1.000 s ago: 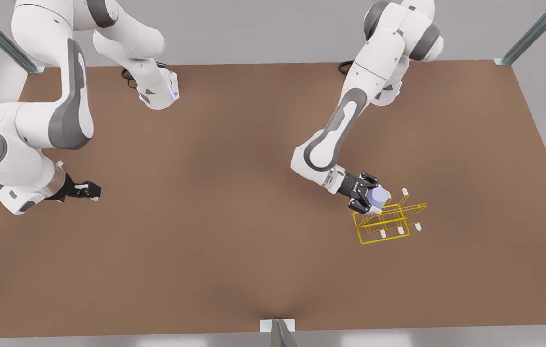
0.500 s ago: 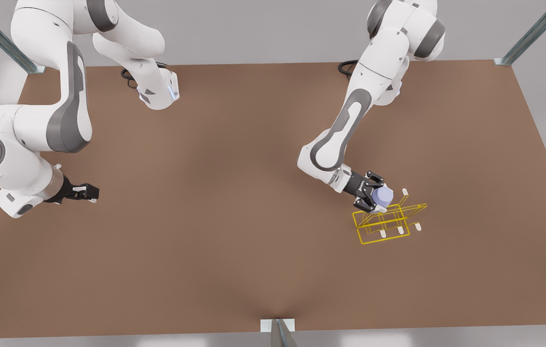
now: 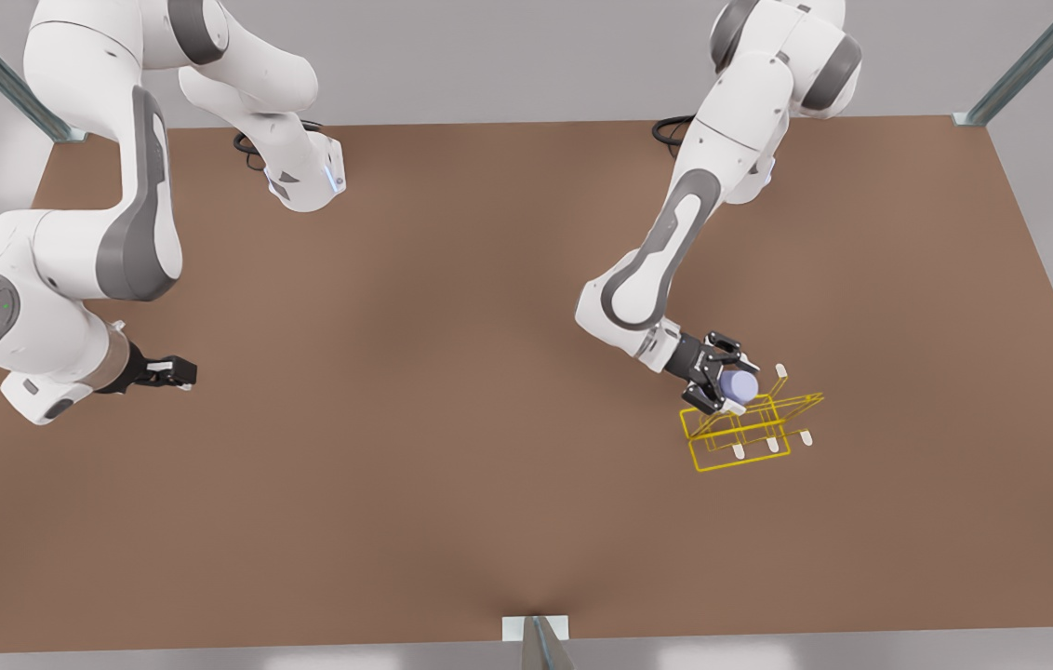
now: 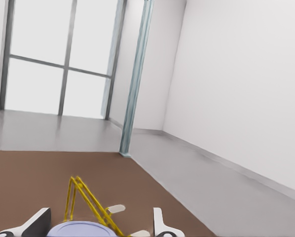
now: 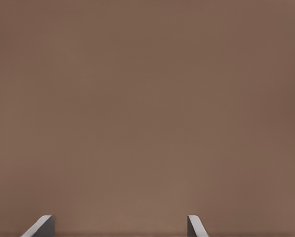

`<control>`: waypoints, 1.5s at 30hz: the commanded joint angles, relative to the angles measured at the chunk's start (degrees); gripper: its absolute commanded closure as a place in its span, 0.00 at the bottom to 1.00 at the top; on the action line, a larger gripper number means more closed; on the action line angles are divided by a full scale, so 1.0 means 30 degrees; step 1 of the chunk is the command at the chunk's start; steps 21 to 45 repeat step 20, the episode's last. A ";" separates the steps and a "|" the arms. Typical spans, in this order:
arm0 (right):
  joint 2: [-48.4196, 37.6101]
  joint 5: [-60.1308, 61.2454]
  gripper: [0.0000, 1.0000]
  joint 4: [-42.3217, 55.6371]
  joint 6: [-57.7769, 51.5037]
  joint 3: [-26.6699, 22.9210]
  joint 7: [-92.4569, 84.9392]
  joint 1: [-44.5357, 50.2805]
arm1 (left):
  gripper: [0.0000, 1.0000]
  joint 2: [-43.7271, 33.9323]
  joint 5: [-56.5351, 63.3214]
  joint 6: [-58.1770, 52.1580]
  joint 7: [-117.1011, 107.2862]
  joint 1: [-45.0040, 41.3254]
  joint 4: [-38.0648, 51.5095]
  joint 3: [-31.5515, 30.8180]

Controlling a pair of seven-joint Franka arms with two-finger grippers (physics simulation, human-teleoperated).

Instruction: Place the cup on the cup holder

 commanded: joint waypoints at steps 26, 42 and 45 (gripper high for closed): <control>-0.0391 0.0300 0.00 -0.0575 0.1514 0.0059 0.0466 -0.0143 | 0.00 -0.4334 -2.9991 0.0000 5.0712 0.6817 0.9433 0.3518; -0.0391 0.0300 0.00 -0.0575 0.1514 0.0059 0.0466 -0.0143 | 0.00 -0.4334 -2.9991 0.0000 5.0712 0.6817 0.9433 0.3518; -0.0391 0.0300 0.00 -0.0575 0.1514 0.0059 0.0466 -0.0143 | 0.00 -0.4334 -2.9991 0.0000 5.0712 0.6817 0.9433 0.3518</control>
